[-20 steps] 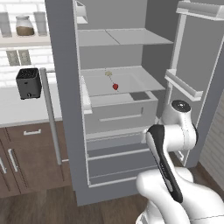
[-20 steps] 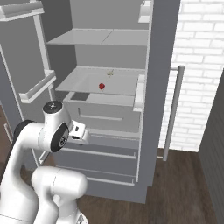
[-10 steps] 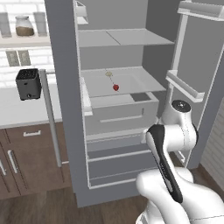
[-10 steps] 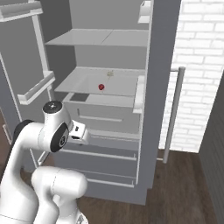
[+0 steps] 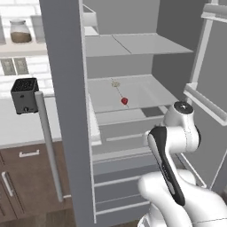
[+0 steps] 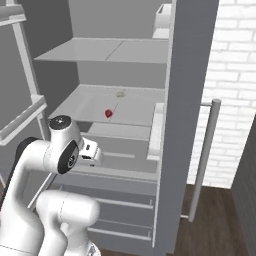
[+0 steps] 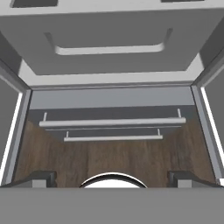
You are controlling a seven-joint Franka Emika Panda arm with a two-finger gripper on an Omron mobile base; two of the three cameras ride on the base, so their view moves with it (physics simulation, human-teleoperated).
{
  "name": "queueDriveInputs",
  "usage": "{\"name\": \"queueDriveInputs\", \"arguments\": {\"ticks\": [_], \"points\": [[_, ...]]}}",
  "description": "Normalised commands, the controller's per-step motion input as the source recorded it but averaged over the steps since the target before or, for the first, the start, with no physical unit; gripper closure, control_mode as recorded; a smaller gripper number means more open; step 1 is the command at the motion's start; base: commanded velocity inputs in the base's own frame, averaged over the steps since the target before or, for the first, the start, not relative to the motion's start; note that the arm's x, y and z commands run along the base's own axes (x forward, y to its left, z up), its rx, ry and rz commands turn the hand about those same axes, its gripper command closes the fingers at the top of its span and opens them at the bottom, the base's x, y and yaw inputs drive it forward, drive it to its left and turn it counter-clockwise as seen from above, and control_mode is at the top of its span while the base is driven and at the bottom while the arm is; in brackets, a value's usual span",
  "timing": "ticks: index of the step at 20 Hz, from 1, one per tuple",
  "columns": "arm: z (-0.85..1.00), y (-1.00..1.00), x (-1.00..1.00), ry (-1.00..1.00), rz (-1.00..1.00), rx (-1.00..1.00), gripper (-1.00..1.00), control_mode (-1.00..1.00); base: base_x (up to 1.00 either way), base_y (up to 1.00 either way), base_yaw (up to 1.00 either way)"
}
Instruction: Take the strawberry from the fridge and place it on top of the pancake, located on the dining counter.
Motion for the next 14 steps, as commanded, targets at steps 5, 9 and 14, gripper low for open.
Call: {"name": "queueDriveInputs", "arguments": {"ticks": [5,9,14], "points": [[0.00,0.00,0.00,0.00,0.00,0.00,-1.00,1.00,0.56,0.00,0.00],[0.00,0.00,0.00,0.00,0.00,0.00,-1.00,1.00,0.53,0.00,0.00],[0.00,0.00,0.00,0.00,0.00,0.00,-1.00,1.00,0.50,0.00,0.00]]}}
